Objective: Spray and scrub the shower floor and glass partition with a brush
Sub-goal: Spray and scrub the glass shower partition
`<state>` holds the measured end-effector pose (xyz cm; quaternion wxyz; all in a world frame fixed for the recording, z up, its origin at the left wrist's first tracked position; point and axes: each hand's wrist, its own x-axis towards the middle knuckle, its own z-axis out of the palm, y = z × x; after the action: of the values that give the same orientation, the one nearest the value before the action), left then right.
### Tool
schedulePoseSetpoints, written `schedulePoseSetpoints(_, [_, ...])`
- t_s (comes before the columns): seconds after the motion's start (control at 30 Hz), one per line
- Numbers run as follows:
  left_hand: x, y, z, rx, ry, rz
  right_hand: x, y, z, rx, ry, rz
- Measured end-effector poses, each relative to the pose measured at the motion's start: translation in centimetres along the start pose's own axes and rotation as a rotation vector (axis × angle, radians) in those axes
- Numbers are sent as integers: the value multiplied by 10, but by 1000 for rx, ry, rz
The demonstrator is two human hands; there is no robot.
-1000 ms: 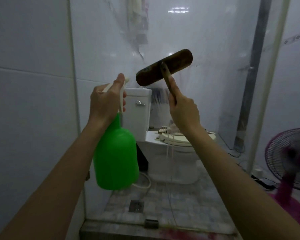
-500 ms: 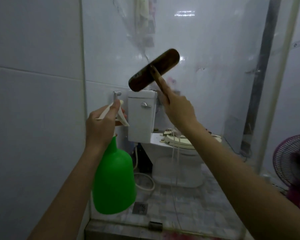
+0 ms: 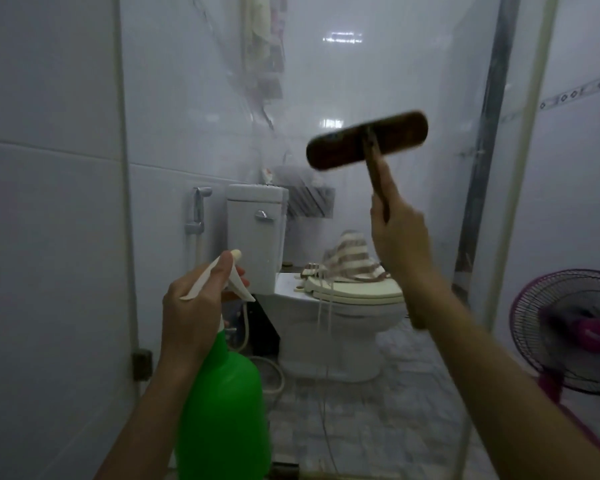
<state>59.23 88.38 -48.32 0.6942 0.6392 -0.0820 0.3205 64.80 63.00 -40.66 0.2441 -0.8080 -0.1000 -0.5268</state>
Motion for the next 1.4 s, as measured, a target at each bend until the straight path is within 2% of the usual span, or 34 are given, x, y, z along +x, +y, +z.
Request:
schedulePoseSetpoints(0.13, [-16,-9,2,-45,0,24,-187,29,21,-100,-232,106])
schedulePoseSetpoints(0.2, [-23,-14,-2,-25,-1,6,-188,22,28,-112,-240,72])
schedulePoseSetpoints(0.3, [-32,-29,-8,6,6,-52,-119,-10,45,-45,-145,27])
schedulePoseSetpoints(0.37, [-41,-44,-12,15,4,-79,-104,-15,61,-21,-67,-6])
schedulePoseSetpoints(0.47, [-57,-66,-16,38,-11,-79,-197,25,69,-9,-148,10])
schedulePoseSetpoints(0.53, [-65,-79,-22,59,-20,-81,-284,56,59,-74,-278,118])
schedulePoseSetpoints(0.6, [-72,-89,-29,88,-15,-92,-323,67,53,-108,-370,200])
schedulePoseSetpoints(0.67, [-74,-96,-35,76,0,-103,-295,54,69,-67,-348,123])
schedulePoseSetpoints(0.73, [-76,-102,-38,71,16,-107,-234,23,95,1,-232,-7])
schedulePoseSetpoints(0.83, [-80,-111,-43,95,42,-97,-178,-11,119,24,-167,-85])
schedulePoseSetpoints(0.9, [-82,-117,-49,111,56,-89,-203,7,115,11,-213,-71])
schedulePoseSetpoints(1.0, [-83,-123,-60,123,70,-90,-284,46,77,2,-335,69])
schedulePoseSetpoints(1.07, [-82,-124,-67,126,77,-92,-300,51,73,23,-365,98])
schedulePoseSetpoints(1.23, [-81,-119,-78,152,110,-58,-191,-37,151,-106,-277,-218])
schedulePoseSetpoints(1.3, [-81,-120,-81,167,129,-47,-163,-66,171,-138,-287,-247])
schedulePoseSetpoints(1.4, [-84,-126,-87,158,148,-66,-205,-32,158,-88,-384,-217])
